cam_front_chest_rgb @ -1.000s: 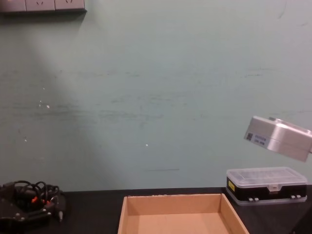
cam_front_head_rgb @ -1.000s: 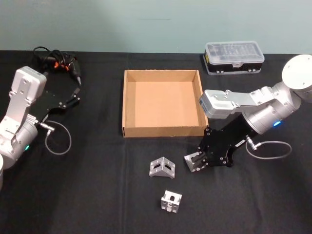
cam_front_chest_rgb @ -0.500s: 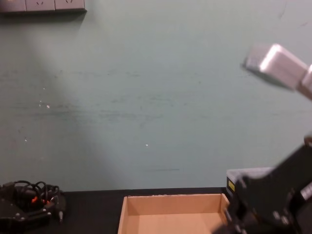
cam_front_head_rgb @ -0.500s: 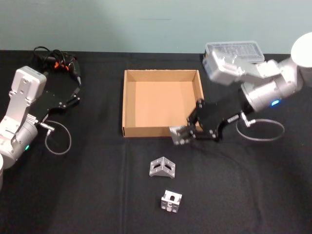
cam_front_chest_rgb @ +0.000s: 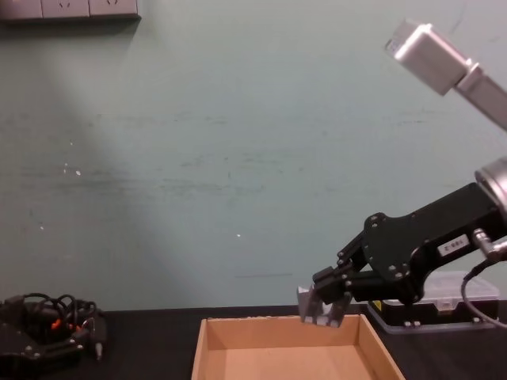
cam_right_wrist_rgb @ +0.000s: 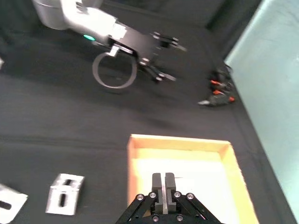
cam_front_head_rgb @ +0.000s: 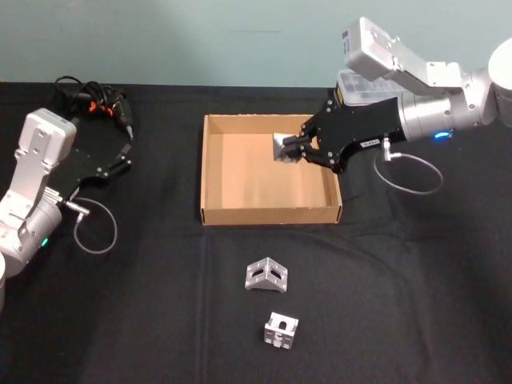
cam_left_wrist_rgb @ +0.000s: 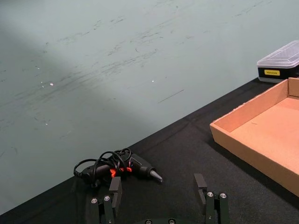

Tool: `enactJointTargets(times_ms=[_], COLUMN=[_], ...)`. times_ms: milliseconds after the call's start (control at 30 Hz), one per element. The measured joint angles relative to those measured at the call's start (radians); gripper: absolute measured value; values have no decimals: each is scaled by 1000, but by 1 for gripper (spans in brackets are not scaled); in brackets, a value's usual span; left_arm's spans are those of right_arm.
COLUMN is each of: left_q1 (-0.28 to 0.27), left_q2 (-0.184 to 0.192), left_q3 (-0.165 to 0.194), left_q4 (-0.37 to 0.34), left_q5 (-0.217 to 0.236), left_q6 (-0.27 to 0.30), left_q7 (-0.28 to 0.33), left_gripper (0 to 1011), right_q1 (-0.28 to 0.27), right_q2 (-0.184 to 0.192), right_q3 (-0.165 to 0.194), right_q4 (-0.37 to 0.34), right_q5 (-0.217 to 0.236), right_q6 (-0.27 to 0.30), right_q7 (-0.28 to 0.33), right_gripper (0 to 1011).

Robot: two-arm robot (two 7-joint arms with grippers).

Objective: Use one hand to pick up the angle iron from the table and place it into the box.

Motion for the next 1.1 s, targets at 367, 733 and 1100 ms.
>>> enactJointTargets(times_ms=[367, 733, 1100], left_q1=[0, 0, 0], left_q2=[0, 0, 0], left_q3=[0, 0, 0], left_q4=[0, 0, 0], left_q5=[0, 0, 0], left_q6=[0, 0, 0], left_q7=[0, 0, 0], left_gripper=[1000, 1000, 1000], right_q1=[-6, 5, 4], right_q2=[-85, -157, -179], right_q3=[1, -9, 5], right_q4=[146, 303, 350], right_q5=[-72, -120, -142], right_q6=[-16, -54, -66], right_q7=[-77, -76, -68], right_gripper=[48, 48, 48])
